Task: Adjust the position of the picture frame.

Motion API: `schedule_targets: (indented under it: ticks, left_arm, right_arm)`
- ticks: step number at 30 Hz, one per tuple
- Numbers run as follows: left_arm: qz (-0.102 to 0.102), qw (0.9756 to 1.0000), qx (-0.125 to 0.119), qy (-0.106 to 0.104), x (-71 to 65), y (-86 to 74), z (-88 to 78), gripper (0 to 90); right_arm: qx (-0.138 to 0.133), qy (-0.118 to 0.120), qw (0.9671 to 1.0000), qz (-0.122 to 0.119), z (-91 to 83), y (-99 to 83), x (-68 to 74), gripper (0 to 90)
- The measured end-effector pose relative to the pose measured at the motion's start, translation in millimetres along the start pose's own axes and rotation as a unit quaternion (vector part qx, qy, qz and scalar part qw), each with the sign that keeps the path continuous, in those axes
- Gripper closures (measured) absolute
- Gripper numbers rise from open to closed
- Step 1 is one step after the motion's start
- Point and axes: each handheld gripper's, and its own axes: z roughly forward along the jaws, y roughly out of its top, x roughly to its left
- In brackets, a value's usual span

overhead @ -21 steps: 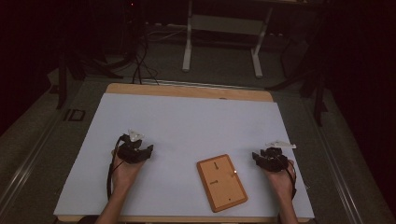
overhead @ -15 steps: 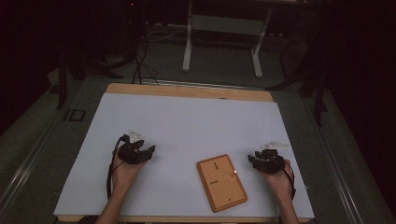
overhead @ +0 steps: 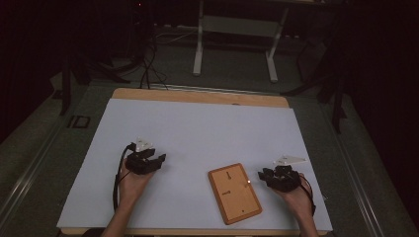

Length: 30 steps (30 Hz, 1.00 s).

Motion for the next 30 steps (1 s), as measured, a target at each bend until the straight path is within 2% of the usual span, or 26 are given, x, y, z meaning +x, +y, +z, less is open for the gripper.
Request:
schedule_targets:
  ticks: [2, 3, 5, 13, 18, 21, 26, 30]
  left_arm:
    - [0.002, 1.0, -0.002, -0.008, 0.3, -0.1, -1.0, 50.2]
    - [0.004, 0.9999, -0.004, -0.009, 0.2, 0.0, -1.3, 54.0]
    - [0.005, 0.9999, -0.005, -0.012, 0.1, 0.1, -1.4, 54.2]
    - [0.003, 0.9999, -0.008, -0.007, 1.4, 0.0, -2.4, 53.6]
    - [0.0, 1.0, -0.007, -0.007, 3.2, -0.2, -2.3, 53.2]
    - [0.001, 1.0, -0.005, -0.006, 2.9, -0.1, -2.0, 52.9]
    - [0.002, 1.0, -0.004, -0.004, 2.3, -0.2, -1.5, 52.6]
    - [0.003, 1.0, -0.004, -0.004, 2.4, -0.2, -1.6, 52.4]
  right_arm:
    - [0.002, 0.005, 1.0, -0.001, -1.1, -1.1, 1.5, 69.4]
    - [-0.001, 0.021, 0.9998, -0.001, -3.4, -3.5, 5.5, 70.0]
    - [0.0, 0.028, 0.9996, -0.009, -4.7, -4.3, 11.3, 70.4]
    - [0.0, 0.06, 0.9975, -0.036, -7.7, -4.3, 28.0, 70.5]
    - [0.003, 0.078, 0.9956, -0.05, -8.9, -5.2, 33.2, 69.1]
    - [0.007, 0.079, 0.9951, -0.06, -8.1, -5.8, 35.7, 69.5]
    - [0.009, 0.094, 0.9932, -0.069, -7.5, -6.6, 39.3, 69.7]
    - [-0.002, 0.087, 0.9938, -0.07, -3.1, -2.4, 44.3, 76.0]
